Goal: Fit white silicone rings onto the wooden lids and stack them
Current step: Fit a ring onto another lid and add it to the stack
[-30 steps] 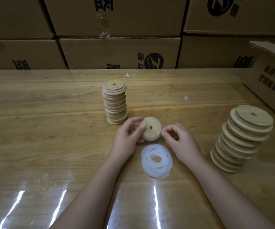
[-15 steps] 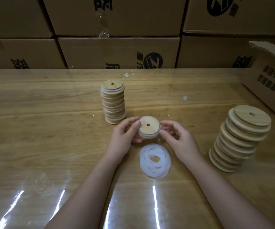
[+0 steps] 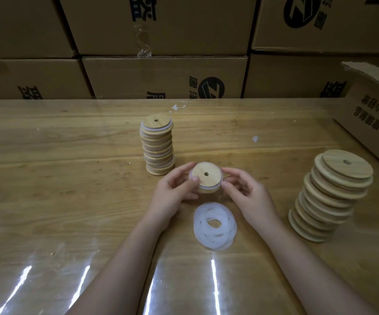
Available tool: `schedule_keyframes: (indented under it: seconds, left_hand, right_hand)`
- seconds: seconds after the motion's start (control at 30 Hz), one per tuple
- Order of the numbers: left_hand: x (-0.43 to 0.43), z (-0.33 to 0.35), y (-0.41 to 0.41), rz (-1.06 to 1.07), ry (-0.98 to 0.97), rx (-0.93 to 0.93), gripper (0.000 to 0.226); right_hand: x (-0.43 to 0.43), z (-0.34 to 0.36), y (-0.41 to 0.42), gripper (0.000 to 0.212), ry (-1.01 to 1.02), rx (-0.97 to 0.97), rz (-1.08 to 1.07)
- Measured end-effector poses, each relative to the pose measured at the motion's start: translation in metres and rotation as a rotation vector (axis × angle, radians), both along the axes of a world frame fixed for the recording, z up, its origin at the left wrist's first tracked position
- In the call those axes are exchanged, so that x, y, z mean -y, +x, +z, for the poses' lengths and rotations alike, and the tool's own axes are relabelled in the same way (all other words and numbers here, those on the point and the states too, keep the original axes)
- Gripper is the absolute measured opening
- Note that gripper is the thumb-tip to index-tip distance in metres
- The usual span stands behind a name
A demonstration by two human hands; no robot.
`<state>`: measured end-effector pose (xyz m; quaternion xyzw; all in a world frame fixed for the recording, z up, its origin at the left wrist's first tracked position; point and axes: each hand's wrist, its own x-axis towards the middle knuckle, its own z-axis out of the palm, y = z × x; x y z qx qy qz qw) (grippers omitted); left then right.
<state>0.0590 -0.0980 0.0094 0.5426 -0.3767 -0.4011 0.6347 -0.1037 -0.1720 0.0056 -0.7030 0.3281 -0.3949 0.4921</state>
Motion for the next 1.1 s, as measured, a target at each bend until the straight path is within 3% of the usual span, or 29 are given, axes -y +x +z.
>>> schedule_keyframes:
  seconds: [0.13, 0.37, 0.57, 0.9, 1.1]
  left_hand:
    - [0.001, -0.002, 0.000, -0.045, 0.007, 0.016, 0.055]
    - [0.002, -0.004, 0.001, 0.012, -0.040, 0.071, 0.057]
    - [0.000, -0.006, -0.007, 0.024, -0.013, 0.274, 0.072]
    - [0.002, -0.009, -0.007, 0.082, 0.014, 0.400, 0.078]
    - [0.001, -0.011, -0.007, 0.132, -0.006, 0.471, 0.067]
  right_hand:
    - [0.001, -0.001, 0.001, 0.034, -0.006, 0.008, 0.012]
    - [0.002, -0.002, 0.000, 0.039, 0.003, 0.014, 0.047]
    - [0.003, -0.003, -0.001, 0.039, -0.012, 0.016, 0.049]
    - [0.003, -0.002, -0.002, 0.041, -0.025, 0.010, 0.075]
    - [0.004, -0.002, -0.002, 0.039, -0.025, -0.008, 0.081]
